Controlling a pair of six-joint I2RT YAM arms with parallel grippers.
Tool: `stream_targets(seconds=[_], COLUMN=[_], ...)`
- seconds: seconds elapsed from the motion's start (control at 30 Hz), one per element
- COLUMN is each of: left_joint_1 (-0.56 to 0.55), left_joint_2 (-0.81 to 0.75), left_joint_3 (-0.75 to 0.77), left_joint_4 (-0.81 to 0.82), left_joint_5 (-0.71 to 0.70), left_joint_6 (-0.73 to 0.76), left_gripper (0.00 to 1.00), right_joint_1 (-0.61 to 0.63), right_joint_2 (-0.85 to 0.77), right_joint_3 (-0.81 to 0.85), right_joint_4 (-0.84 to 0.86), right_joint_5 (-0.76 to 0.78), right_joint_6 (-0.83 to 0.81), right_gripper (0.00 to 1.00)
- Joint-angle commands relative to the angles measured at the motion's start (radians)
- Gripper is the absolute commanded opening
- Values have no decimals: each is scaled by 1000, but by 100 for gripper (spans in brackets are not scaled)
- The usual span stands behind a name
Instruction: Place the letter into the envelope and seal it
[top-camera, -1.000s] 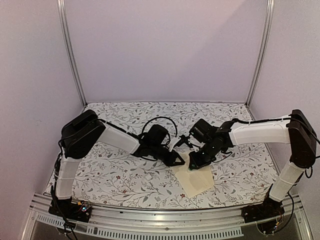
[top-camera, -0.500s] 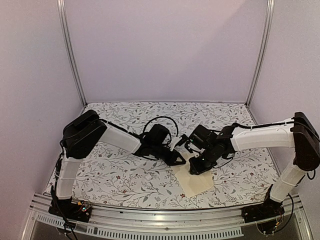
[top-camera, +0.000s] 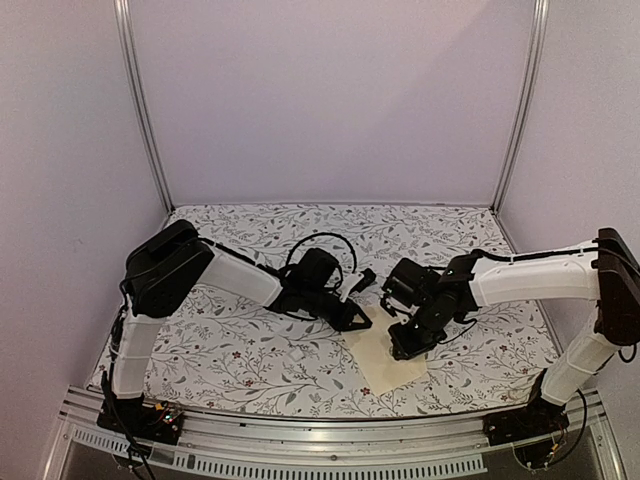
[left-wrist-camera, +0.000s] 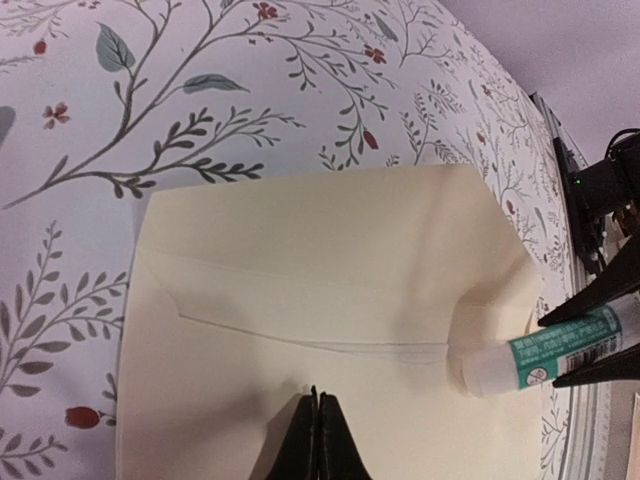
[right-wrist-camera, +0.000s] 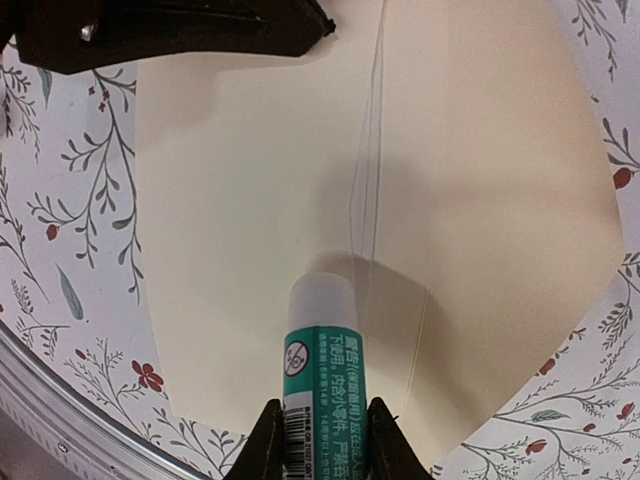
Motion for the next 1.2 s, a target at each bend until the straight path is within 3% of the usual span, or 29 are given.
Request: stream_targets(seconds=[0.0, 0.3, 0.8, 1.17], left_joint_1=[14, 12, 14, 15], left_joint_2=[27, 28, 37, 37], left_joint_3=[1, 2, 8, 8], left_joint_4=[-41, -41, -41, -38], left_joint_5=[-35, -27, -11, -14], left_joint_6=[19, 19, 23, 23], left_gripper=[0, 0, 0, 0], right_joint_1=[11, 10, -51, -55], right_joint_2=[-32, 55, 224, 152], right_joint_3=[-1, 92, 199, 144], right_joint_4=[-101, -130, -102, -117], right_joint_5=[6, 78, 73, -32], right_joint_6=[12, -17, -118, -127], right_gripper=[0, 0, 0, 0])
